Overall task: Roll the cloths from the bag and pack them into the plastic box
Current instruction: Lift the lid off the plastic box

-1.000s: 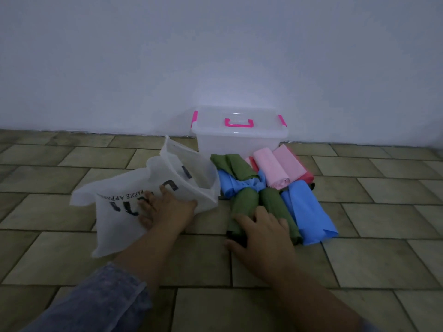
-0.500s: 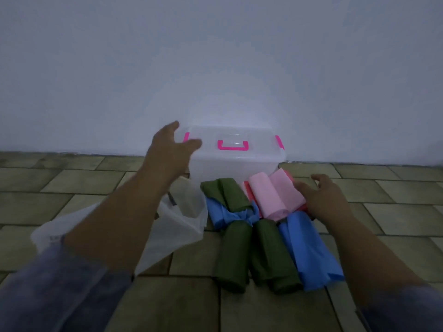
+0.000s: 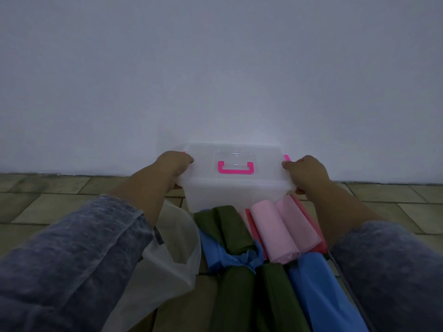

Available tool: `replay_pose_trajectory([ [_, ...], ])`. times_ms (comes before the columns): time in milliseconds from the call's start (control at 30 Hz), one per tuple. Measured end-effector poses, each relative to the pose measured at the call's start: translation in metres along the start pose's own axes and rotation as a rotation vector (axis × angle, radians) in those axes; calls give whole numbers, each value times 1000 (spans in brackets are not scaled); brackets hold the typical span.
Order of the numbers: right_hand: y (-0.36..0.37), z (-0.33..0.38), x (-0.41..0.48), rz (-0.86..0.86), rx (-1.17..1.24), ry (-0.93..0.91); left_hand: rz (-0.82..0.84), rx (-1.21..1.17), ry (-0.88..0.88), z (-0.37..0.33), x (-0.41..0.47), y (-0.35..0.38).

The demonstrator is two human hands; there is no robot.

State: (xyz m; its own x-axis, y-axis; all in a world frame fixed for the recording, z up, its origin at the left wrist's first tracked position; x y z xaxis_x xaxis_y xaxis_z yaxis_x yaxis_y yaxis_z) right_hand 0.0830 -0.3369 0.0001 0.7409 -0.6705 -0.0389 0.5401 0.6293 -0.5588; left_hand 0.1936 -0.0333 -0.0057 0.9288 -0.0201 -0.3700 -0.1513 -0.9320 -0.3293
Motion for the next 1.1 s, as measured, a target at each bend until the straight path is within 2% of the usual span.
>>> replay_pose_trajectory([
  [200,-4,-6,14,26,41,45,-29,-168,-44,11,8,0],
  [300,-2,-18,13,57,219,171,2,-279,-146,25,8,0],
  [367,1,-28,8,94,317,282,3,-214,-137,31,9,-3],
  [433,-1,-35,5,134,226,317,-77,11,-32,25,15,-13],
  [500,-11,-32,10,92,-28,198,-235,256,152,5,15,-26],
  [533,-17,-24,13,19,-148,79,-258,275,229,-4,12,-28],
  [600,-29,1,9,-116,-229,-172,-200,255,329,-12,8,-24],
  [633,-30,14,3,-114,-221,-278,-128,252,328,-10,5,-17],
  [700,-17,34,-9,57,-258,-433,25,225,291,-1,0,-2],
  [767,2,37,-23,287,-419,-481,114,205,293,7,-7,5],
  [800,9,36,-29,340,-525,-499,137,218,314,11,-10,7],
  [867,11,35,-32,322,-632,-533,153,295,371,15,-13,11],
  [1100,5,44,-38,254,-607,-600,52,434,431,22,-11,8],
])
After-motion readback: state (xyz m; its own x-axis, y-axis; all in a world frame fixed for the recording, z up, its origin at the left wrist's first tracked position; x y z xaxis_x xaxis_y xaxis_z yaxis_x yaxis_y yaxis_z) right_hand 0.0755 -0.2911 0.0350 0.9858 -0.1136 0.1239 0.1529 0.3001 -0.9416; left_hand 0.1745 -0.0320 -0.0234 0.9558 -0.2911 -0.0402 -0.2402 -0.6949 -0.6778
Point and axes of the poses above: each hand's wrist, its own x-axis towards the middle knuckle, its own y-axis out of the palm, z = x × y, the point moved 7 cm from there along x, towards the middle knuckle, and after that the axes turned 3 degrees about x, right-handed, at the moved point
